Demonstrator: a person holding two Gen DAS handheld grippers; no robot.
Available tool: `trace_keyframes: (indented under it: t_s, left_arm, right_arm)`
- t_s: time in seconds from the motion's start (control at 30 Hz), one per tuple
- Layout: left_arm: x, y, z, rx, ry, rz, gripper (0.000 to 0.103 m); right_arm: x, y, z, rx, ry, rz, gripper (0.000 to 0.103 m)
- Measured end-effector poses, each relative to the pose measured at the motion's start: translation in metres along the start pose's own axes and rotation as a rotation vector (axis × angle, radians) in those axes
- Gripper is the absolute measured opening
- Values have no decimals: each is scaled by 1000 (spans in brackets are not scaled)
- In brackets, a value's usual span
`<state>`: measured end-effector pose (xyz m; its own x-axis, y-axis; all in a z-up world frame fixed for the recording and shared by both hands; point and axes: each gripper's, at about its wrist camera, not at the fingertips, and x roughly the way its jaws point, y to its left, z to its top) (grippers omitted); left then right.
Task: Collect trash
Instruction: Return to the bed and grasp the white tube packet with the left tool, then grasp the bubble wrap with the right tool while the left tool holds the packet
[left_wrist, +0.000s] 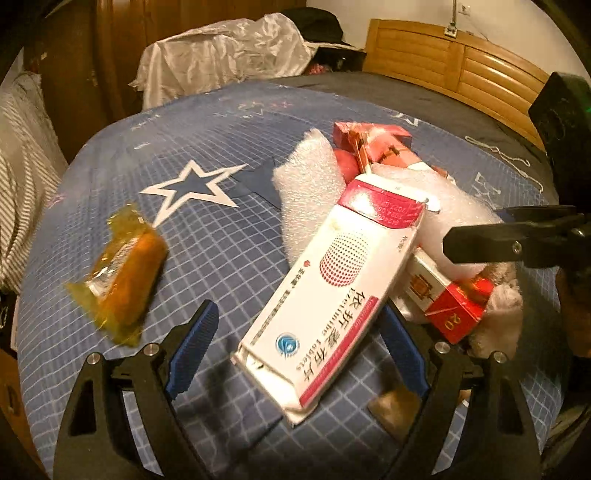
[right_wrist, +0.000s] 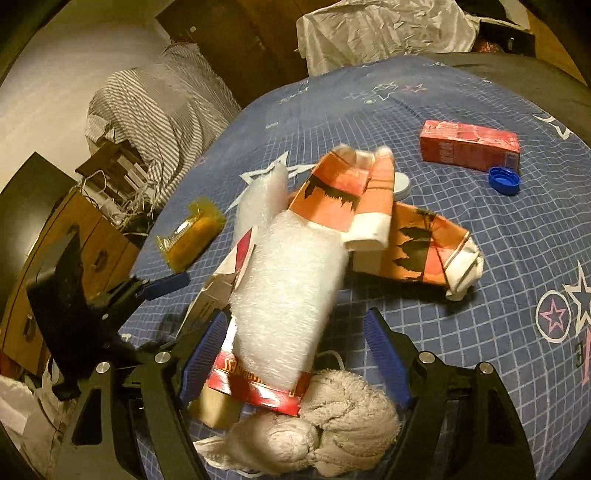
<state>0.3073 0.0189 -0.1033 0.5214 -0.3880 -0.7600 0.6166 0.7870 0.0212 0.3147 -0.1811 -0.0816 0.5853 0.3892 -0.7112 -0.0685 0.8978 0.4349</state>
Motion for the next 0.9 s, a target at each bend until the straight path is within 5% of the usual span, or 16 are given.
trace_keyframes:
  t_s: [0.1, 0.17, 0.33, 0.43, 0.5, 0.7, 0.9]
  left_arm:
    - [9, 2, -1, -9, 28, -23, 77]
    - [8, 3, -2, -18, 25, -68, 65]
    - [2, -6, -2, 14, -2, -37, 43]
    - [-11, -4, -4, -25, -38, 13, 35]
    - [-22, 1, -9, -67, -52, 36, 21]
    - [-62, 9, -34, -169, -90, 114, 18]
    - [-105, -9, -61, -250, -109, 241, 18]
  right_arm:
    - [8, -9, 0, 36, 14, 17, 74]
    - [13, -11, -1, 55, 17, 54, 60]
    - [11, -14, -4, 70, 3, 100, 50]
    - [-1, -26, -8, 126, -29, 74, 48]
    - [-10, -43, -11, 174, -40, 52, 46]
    - [-53, -82, -26, 262, -117, -16, 43]
    - [-89, -57, -37, 150, -200, -10, 42]
